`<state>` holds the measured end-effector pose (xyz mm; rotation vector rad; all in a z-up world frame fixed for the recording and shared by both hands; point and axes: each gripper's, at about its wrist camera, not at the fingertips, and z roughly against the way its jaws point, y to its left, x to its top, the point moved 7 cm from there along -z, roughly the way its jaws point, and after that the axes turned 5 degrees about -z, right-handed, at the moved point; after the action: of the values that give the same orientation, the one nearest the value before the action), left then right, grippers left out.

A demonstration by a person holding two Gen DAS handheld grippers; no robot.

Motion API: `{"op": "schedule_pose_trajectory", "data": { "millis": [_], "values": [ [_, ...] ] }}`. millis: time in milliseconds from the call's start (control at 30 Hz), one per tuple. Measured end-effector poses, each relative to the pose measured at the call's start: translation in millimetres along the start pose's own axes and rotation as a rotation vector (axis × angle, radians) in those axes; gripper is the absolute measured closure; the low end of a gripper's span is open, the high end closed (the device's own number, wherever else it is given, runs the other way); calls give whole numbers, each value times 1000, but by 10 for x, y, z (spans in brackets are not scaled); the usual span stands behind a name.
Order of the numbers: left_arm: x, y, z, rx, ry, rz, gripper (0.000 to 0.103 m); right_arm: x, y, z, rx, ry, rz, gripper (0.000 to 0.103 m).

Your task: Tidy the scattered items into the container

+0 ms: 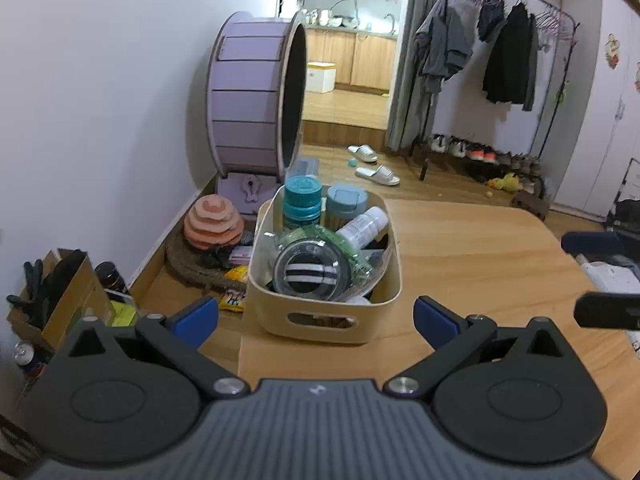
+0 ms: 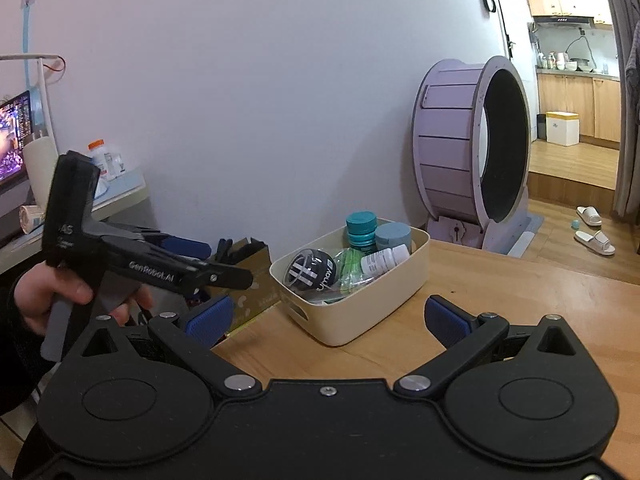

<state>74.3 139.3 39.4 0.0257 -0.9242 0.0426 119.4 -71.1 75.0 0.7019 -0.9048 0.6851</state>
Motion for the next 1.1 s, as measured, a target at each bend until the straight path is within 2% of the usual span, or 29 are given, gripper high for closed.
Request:
{"op": "schedule_pose_trajectory", "data": {
  "millis": [400,1100],
  "values": [
    [-26,7,65,13,46,-2,0,192,23,-377,-78,134,94,0],
    [-106,-93,52,4,104,-45,0,208,75,-648,-142,257,179,0]
  ]
}}
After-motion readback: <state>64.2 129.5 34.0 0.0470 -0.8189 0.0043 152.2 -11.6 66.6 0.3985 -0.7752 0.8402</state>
